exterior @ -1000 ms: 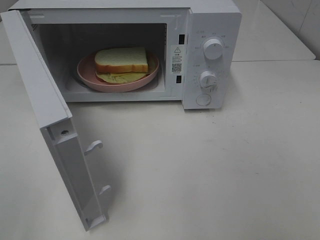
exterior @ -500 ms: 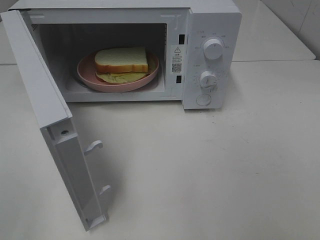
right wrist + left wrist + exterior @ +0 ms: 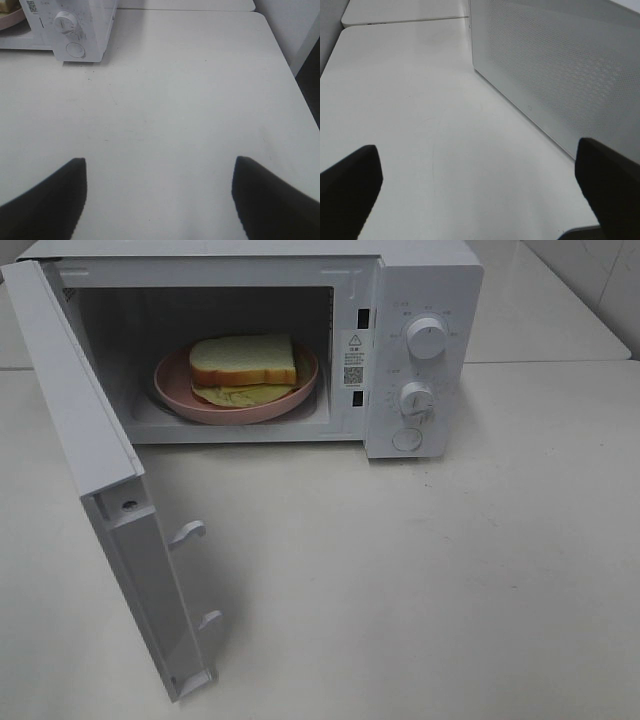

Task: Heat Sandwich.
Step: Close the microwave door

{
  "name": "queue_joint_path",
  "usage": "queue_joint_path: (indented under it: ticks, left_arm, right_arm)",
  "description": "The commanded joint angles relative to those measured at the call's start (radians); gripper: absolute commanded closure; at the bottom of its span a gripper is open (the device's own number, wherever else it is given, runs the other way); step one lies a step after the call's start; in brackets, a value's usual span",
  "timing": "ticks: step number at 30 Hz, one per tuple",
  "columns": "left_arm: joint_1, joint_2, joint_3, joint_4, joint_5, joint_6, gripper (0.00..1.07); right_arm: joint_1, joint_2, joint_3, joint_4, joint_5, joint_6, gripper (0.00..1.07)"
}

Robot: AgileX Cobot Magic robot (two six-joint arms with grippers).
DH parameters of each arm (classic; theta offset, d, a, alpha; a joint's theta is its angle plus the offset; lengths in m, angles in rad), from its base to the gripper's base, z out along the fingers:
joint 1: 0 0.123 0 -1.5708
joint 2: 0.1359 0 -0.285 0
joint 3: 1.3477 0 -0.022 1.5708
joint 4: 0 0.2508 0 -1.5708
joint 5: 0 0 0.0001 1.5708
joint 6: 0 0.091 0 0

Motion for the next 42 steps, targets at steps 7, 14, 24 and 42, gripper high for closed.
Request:
queue_joint_path:
  ticks: [7,14,24,42]
  left_arm:
    - [0.001,0.157,-0.03,-0.02,-0.155,0.001,0.19]
    - [0.001,0.25,-0.026,-0.018,-0.25,0.001,0.55]
    - [0.001,0.444,0.047,-0.017,-0.459,0.008,1.06]
    - [-0.007,0.708,0.297,-0.017,-1.231,0.108,1.06]
  right_arm:
    - [-0.008,-0.028,0.001,0.002,-0.01,-0.011,0.31]
    - [-0.008,-0.028,0.001,0.002,-0.01,-0.011,0.31]
    - [-0.008,-0.028,0.001,0.002,-0.01,-0.011,0.31]
    - [-0.008,-0.028,0.001,0.002,-0.01,-0.011,0.31]
